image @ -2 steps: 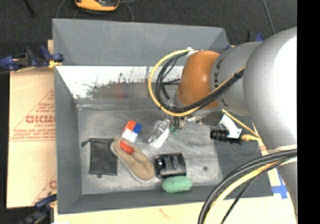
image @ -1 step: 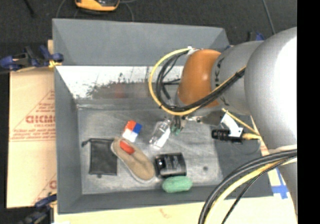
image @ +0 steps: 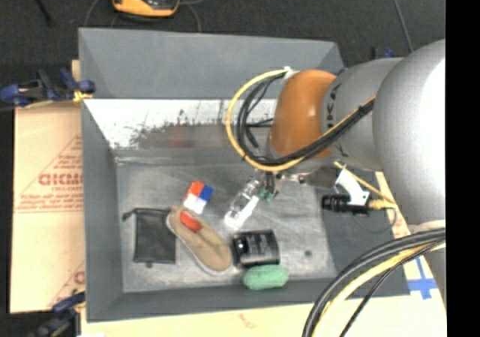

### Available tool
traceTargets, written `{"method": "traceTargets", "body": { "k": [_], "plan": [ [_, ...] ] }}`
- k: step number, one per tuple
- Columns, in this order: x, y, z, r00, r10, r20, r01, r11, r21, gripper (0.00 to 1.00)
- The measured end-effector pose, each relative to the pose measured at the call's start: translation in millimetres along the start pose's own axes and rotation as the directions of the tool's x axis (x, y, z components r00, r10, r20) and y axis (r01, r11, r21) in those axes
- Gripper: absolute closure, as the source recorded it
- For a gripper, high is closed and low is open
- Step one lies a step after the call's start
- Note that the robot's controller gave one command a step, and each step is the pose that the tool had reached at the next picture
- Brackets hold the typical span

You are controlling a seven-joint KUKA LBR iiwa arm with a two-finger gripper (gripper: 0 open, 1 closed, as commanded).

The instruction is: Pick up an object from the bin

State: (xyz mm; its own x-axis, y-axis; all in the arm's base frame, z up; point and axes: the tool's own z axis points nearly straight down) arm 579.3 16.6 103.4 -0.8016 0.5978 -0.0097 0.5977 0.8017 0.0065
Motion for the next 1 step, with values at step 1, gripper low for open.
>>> {"method": "traceTargets", "body": {
  "k": [1],
  "plan": [
    [0.1,-0.3,-17.7,1.000,0.000,-0.005,0.000,1.000,0.003,1.00]
  ]
}}
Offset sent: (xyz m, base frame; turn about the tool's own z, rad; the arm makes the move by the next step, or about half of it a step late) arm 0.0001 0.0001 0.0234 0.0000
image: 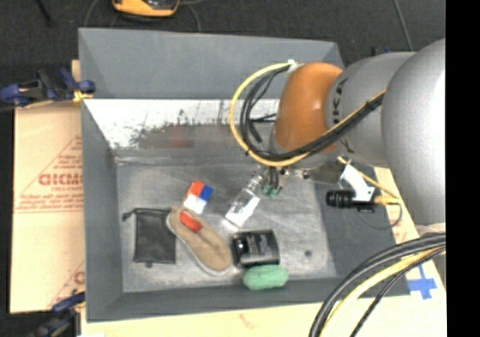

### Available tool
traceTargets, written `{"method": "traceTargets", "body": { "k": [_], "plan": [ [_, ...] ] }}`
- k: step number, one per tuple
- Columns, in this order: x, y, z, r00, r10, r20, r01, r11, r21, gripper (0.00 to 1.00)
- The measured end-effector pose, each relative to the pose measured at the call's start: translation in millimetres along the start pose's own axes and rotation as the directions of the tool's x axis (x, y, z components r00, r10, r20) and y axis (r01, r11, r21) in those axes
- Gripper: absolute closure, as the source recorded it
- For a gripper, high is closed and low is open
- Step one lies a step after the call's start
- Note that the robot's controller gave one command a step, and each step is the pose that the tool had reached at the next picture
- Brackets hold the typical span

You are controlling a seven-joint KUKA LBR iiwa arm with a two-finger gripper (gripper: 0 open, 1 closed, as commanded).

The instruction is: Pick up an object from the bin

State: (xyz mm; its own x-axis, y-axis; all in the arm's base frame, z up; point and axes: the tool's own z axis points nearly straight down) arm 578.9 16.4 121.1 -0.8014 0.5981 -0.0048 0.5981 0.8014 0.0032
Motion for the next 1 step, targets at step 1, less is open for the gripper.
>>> {"method": "traceTargets", "body": {
  "k": [1],
  "plan": [
    [0.1,-0.4,-15.2,1.000,-0.001,-0.001,0.001,1.000,0.001,1.00]
  ]
}}
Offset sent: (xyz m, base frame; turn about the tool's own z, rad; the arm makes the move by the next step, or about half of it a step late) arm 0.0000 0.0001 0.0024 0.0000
